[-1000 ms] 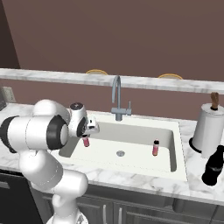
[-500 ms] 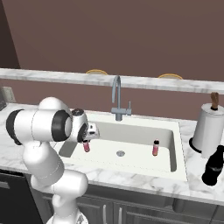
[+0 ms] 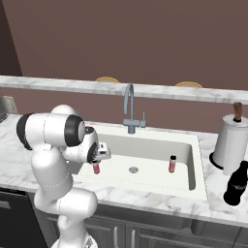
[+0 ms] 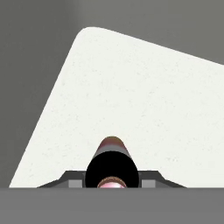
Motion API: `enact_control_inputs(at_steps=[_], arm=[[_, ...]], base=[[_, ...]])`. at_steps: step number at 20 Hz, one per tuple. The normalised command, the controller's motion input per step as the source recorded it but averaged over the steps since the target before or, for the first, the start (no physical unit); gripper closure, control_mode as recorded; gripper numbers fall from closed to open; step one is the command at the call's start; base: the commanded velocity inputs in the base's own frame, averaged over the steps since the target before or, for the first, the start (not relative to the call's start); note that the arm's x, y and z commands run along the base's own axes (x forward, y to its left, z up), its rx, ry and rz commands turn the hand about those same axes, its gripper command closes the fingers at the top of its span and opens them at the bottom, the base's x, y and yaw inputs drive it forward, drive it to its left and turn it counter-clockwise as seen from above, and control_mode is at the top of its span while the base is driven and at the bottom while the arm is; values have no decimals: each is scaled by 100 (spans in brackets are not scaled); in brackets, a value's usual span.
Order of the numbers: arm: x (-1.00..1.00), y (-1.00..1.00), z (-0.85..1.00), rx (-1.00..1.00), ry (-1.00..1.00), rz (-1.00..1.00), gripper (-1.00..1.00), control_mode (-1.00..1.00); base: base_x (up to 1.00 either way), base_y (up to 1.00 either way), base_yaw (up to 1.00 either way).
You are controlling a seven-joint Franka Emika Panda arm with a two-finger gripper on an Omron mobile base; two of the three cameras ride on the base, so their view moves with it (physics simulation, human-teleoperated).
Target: Place the large bottle from the dining counter next to the other large bottle outside the sink, and place the small bottle from the dining counter next to the other small bottle inside the sink.
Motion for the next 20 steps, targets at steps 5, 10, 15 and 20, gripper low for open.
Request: enact_control_inputs(at_steps=[5,10,15,20], arm=[[0,0,-38,0,0,0,100,-100],[17,0,-24,0,-1,0,100,-100],[9,0,-30,0,0,0,100,-100],[-6,0,-11,0,0,0,100,-100]], base=[[0,0,0],[0,0,0],[0,0,0],[0,0,0]])
